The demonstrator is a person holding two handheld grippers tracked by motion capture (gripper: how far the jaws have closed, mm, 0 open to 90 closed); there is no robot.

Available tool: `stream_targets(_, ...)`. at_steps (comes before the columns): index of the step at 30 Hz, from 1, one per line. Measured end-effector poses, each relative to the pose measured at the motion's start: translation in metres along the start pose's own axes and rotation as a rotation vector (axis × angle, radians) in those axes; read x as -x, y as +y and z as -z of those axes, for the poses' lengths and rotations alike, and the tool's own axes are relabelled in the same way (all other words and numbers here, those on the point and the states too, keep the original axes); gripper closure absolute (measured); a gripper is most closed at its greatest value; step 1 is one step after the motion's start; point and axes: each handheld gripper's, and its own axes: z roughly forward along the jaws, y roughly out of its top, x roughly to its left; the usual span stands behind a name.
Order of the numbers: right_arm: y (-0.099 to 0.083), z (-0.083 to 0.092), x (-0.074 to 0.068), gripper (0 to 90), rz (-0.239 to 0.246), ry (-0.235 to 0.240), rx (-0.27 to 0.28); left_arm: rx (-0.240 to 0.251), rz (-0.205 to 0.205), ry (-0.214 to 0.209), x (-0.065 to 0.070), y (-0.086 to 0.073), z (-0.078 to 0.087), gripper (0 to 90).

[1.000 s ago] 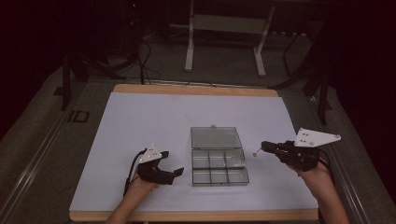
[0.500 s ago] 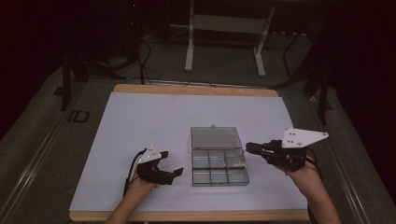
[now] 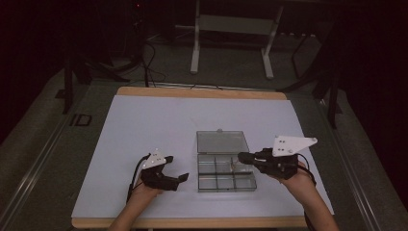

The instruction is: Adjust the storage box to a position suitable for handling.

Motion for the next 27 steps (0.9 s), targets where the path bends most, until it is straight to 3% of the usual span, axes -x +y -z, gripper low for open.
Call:
stream_targets(15, -0.026, -0.027, 0.001, 87.8, -0.025, 0.024, -0.072, 0.002, 0.000, 0.000, 0.001, 0.000, 0.000, 7.6)
stream_targets(27, -0.063, -0.043, 0.011, 87.8, -0.099, 0.015, -0.129, 0.004, 0.000, -0.001, 0.001, -0.001, 0.000, 7.6)
